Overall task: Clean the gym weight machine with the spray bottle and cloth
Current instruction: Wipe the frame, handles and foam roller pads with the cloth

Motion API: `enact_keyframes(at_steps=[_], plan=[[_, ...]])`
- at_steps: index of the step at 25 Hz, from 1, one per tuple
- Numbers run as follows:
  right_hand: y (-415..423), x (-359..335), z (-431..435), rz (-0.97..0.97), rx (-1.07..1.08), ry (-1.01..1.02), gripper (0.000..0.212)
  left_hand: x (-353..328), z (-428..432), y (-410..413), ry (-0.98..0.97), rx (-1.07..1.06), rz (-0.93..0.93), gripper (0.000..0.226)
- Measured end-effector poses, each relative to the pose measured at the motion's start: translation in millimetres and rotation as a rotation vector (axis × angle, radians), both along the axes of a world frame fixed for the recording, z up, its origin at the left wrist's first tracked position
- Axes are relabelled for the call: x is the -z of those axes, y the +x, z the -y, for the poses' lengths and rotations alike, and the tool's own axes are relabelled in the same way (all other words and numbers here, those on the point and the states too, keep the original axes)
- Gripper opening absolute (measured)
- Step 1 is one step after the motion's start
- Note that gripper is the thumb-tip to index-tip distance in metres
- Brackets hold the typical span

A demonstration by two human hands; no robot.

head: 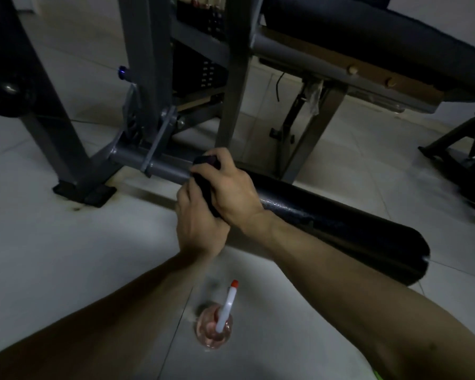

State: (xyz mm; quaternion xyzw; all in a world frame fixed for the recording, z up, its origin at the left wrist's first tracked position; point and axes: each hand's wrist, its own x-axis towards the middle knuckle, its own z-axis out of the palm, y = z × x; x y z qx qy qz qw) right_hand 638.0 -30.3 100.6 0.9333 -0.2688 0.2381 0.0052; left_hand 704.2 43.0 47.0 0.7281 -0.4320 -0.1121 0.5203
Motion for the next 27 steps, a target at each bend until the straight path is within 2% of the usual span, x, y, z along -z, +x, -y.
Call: enact_keyframes(at_steps=[2, 4, 8, 13, 18, 23, 27], plan=[[2, -4, 7, -0.022, -0.011, 0.02, 0.041, -3, 2, 5, 0.034, -0.017, 0.042, 0.092], [-28, -3, 11, -0.034, 0.003, -0.004, 0.047, -6, 3, 3, 0.052, -0.017, 0.01, 0.103], [-130, 8, 3, -0.031, 0.11, -0.099, 0.05, -2, -2, -16, 0.022, -0.059, -0.244, 0.13], [-277, 24, -14, 0.005, 0.362, -0.136, 0.057, 6, 4, -39, 0.052, -0.111, -0.287, 0.138], [-385, 33, -32, 0.013, 0.602, -0.094, 0.078, 11, 12, -46, 0.054, -0.183, -0.275, 0.136], [-397, 37, -40, 0.132, 0.688, -0.069, 0.068, 10, 13, -46, 0.033, -0.184, -0.247, 0.129], [-319, 33, -32, 0.107, 0.5, -0.077, 0.06, 9, 3, -32, 0.012, -0.081, -0.147, 0.121]])
